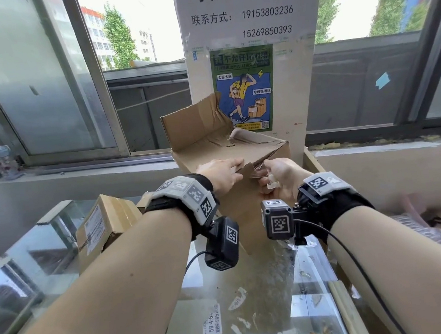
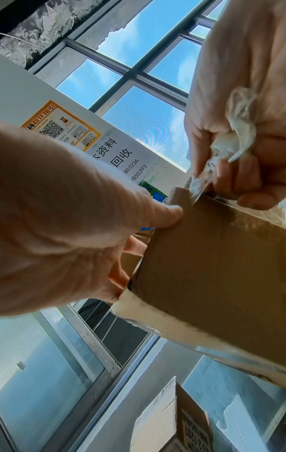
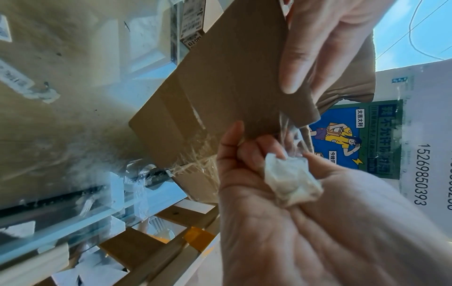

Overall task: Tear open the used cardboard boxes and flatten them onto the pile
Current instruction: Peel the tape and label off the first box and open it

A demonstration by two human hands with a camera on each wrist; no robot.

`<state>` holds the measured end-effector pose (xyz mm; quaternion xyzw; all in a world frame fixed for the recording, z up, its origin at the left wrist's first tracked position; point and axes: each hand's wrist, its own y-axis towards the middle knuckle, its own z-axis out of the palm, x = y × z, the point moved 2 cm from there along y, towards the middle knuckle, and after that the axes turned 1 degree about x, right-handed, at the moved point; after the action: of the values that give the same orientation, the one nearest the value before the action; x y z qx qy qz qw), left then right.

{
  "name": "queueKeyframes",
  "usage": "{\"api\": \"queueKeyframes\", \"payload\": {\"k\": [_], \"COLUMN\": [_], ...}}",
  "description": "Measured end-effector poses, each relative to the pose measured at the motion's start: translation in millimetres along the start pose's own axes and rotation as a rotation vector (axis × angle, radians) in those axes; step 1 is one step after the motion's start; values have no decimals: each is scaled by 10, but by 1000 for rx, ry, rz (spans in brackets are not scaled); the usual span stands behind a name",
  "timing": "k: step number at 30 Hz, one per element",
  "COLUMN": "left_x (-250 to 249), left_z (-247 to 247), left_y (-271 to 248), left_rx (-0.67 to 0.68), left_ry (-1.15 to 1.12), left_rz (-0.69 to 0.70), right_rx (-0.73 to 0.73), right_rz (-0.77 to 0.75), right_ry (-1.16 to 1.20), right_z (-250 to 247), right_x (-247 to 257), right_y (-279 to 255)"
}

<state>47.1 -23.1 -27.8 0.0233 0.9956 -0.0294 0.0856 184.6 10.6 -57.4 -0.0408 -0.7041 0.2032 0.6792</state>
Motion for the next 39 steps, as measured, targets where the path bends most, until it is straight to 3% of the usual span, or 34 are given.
{"api": "queueKeyframes", "payload": {"k": [8,21,39], "left_x": [65,72,57], "left_z": [12,21,13], "left_y": [72,93,62], "left_rx": [-15,-2,-20], "left_ry": [-86,-66,-66], "left_rz": [-9,-3,0], "right_rx": [26,33,-19], "right_rz": [46,-44,-259], "right_ry": [-98,-30,-429], "right_z": [-34,-41,-72], "right_x": [23,-38,-72], "right_y": [11,-63,65]}}
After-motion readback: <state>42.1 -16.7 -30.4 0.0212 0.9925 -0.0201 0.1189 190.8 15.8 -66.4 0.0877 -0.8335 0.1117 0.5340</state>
